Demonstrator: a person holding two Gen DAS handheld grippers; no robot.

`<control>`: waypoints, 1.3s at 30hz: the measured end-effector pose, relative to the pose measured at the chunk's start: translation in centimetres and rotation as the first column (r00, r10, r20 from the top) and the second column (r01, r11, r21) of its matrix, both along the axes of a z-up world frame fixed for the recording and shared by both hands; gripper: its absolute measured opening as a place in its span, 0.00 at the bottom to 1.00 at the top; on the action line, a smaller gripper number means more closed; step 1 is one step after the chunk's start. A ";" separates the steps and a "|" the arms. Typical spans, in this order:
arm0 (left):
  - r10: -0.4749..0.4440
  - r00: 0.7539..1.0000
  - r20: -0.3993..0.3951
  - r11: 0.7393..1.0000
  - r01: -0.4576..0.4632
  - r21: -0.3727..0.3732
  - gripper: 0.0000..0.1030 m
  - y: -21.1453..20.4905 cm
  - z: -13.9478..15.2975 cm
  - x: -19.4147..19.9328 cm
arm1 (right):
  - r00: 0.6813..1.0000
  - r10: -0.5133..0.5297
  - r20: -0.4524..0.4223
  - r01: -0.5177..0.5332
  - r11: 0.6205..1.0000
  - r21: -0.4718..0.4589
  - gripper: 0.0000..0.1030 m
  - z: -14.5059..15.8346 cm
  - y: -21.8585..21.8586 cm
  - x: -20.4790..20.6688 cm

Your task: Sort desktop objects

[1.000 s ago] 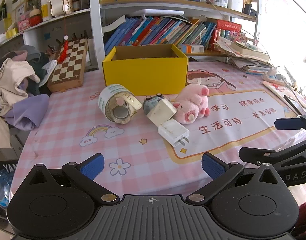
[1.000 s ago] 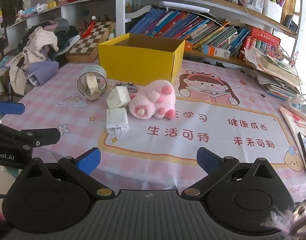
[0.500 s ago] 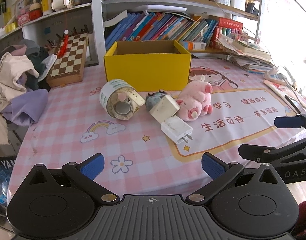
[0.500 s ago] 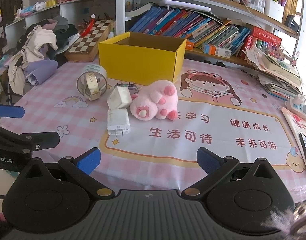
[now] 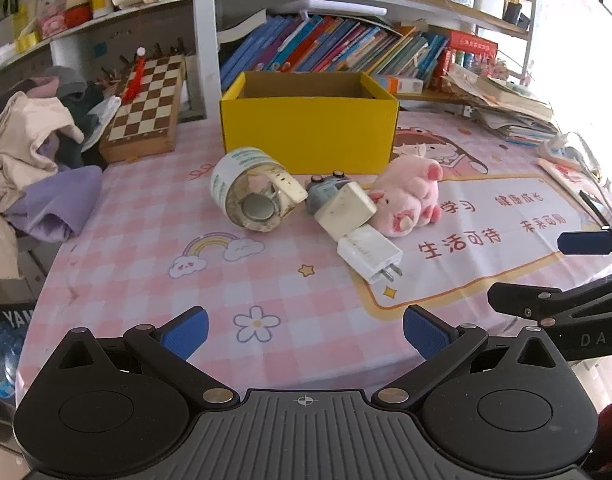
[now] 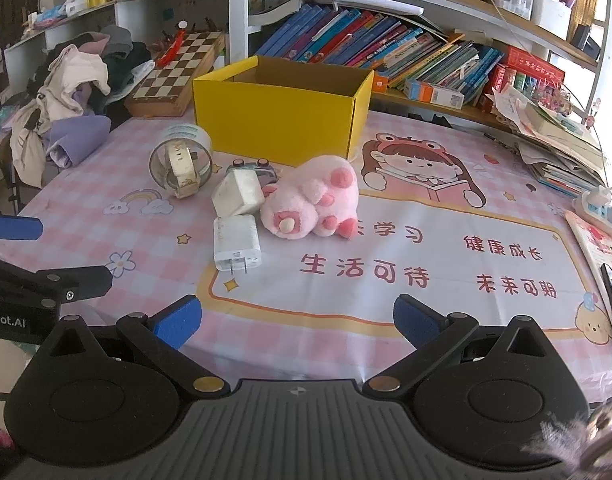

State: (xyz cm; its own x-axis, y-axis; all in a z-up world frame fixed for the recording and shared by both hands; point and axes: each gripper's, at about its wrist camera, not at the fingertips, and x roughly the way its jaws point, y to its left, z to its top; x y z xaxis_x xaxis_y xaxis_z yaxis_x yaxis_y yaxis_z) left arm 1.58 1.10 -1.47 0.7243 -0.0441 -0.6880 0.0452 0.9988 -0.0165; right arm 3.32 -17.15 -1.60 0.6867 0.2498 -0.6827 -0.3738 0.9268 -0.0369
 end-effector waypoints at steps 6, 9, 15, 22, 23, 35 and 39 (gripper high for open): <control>-0.002 1.000 -0.001 1.000 0.002 -0.007 1.00 0.1 0.0 0.1 | 1.000 0.007 -0.008 -0.007 1.000 -0.004 1.00 0.0 0.2 0.2; 0.001 1.000 -0.004 1.000 -0.001 -0.014 1.00 0.2 0.0 0.2 | 1.000 0.015 -0.010 -0.015 1.000 -0.009 1.00 0.0 0.2 0.4; -0.001 1.000 -0.016 1.000 0.000 -0.025 1.00 0.0 -0.3 0.7 | 0.999 0.027 -0.022 -0.028 0.999 -0.017 1.00 0.0 0.3 0.8; -0.008 1.000 -0.010 0.999 0.008 -0.049 1.00 -0.1 -0.2 1.3 | 0.999 0.038 -0.037 -0.039 0.999 -0.021 1.00 -0.2 0.3 1.7; -0.009 1.000 -0.009 0.999 0.009 -0.050 1.00 -0.1 -0.2 1.5 | 0.999 0.039 -0.038 -0.039 0.999 -0.021 1.00 -0.2 0.2 1.8; 0.040 0.999 -0.031 0.999 -0.041 -0.036 1.00 -0.2 -0.5 3.6 | 0.997 0.066 -0.050 -0.067 0.998 -0.018 1.00 -0.2 0.2 4.8; 0.063 0.998 -0.022 0.997 -0.064 -0.039 1.00 -0.1 -0.3 4.3 | 0.996 0.075 -0.053 -0.076 0.997 -0.021 1.00 -0.1 0.2 6.2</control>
State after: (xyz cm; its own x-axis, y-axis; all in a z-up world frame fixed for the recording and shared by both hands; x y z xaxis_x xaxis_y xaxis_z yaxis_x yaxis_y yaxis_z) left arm 5.92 1.02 -1.81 0.7119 -0.0259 -0.7018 -0.0194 0.9982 -0.0565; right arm 9.50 -16.98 -1.68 0.6299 0.2829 -0.7234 -0.4444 0.8951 -0.0369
